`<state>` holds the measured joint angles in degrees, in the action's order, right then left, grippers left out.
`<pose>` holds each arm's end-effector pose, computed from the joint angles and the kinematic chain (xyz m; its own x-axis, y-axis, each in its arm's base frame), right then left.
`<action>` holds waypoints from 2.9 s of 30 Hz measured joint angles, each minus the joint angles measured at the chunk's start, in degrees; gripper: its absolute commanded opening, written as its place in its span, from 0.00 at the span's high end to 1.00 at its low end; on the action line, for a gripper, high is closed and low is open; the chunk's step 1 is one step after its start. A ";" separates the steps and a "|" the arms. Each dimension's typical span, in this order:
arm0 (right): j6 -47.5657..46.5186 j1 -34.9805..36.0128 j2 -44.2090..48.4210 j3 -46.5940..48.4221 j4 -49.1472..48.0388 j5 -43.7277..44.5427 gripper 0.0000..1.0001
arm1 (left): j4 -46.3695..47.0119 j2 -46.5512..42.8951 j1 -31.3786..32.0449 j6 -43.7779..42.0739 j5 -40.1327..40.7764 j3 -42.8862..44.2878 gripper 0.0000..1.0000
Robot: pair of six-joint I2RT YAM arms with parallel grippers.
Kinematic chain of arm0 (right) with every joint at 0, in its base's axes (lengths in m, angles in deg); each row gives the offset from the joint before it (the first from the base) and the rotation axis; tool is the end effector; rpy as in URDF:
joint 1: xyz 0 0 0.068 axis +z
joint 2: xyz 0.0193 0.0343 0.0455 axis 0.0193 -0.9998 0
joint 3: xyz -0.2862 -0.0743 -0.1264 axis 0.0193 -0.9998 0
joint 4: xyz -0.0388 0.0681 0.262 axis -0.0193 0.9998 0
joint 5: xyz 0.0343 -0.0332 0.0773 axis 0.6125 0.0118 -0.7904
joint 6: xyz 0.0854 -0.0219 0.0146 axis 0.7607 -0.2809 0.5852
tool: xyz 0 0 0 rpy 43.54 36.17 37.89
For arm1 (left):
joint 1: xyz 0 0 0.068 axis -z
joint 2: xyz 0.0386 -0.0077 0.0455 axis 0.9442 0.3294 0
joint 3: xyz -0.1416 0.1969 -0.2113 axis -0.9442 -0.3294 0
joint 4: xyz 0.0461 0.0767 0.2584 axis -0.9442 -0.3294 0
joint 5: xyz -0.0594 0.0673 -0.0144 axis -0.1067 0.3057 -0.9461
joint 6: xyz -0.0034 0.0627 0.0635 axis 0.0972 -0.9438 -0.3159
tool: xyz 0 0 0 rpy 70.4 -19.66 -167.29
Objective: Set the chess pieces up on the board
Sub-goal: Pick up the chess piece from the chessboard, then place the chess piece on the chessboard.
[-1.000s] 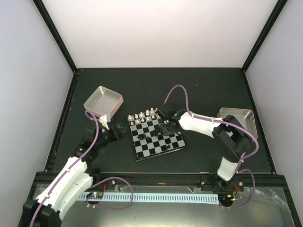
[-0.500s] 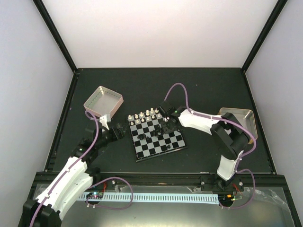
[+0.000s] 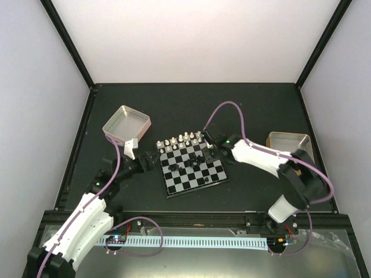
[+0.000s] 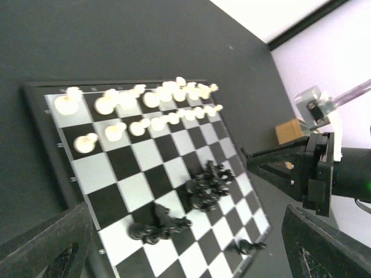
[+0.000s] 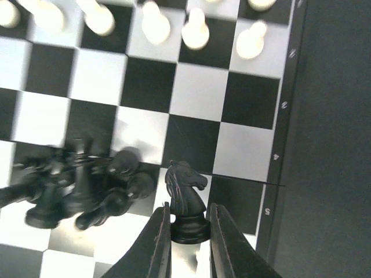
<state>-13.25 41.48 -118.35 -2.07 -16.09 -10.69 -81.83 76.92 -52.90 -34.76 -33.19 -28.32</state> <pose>0.2645 0.2310 0.1858 -0.8339 -0.3686 -0.4108 -0.4116 0.9112 0.0181 0.1431 -0.0755 0.2145 -0.6927 -0.3927 -0.6050 0.1972 0.7037 -0.6826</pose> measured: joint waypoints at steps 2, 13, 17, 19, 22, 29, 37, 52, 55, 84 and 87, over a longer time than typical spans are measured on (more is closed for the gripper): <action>-0.50 0.00 4.61 -2.45 -2.12 -0.61 0.92 | 1.09 1.16 0.00 0.02 -2.60 0.66 0.11; -2.60 0.00 23.02 -12.52 -20.06 -23.80 0.91 | 10.67 15.19 4.98 7.26 -19.67 9.68 0.25; -2.97 0.17 25.27 -14.71 -23.89 -31.23 0.91 | 13.11 20.26 9.01 11.65 -23.47 13.64 0.38; -3.21 0.59 25.81 -14.86 -24.81 -33.31 0.91 | 14.97 21.88 10.45 13.86 -24.57 14.34 0.46; -3.58 1.44 26.60 -14.86 -25.81 -34.82 0.91 | 16.50 24.30 12.39 16.50 -25.27 15.21 0.59; -4.46 2.05 26.97 -14.86 -25.81 -35.30 0.91 | 16.04 26.77 14.16 17.51 -24.52 16.11 0.71; -5.70 3.08 26.86 -14.84 -25.53 -34.82 0.91 | 15.72 28.76 14.78 17.97 -24.15 16.92 0.79; -7.13 5.55 26.84 -14.25 -22.47 -27.06 0.44 | 10.71 28.85 14.91 16.90 -20.11 17.53 0.98; -5.14 5.55 28.48 -14.47 -21.05 -24.96 0.37 | 6.54 26.43 14.91 13.38 -16.22 17.55 0.98; 17.22 5.55 37.68 -22.93 -15.06 -8.02 0.33 | -15.10 37.07 46.51 11.85 37.83 13.81 0.81; 16.70 5.55 37.68 -22.93 -14.56 -8.04 0.33 | -15.30 36.85 46.60 13.11 37.88 13.70 0.55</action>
<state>3.45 47.03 -80.66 -24.99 -30.65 -18.73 -97.13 113.77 -6.30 -21.65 4.69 -14.62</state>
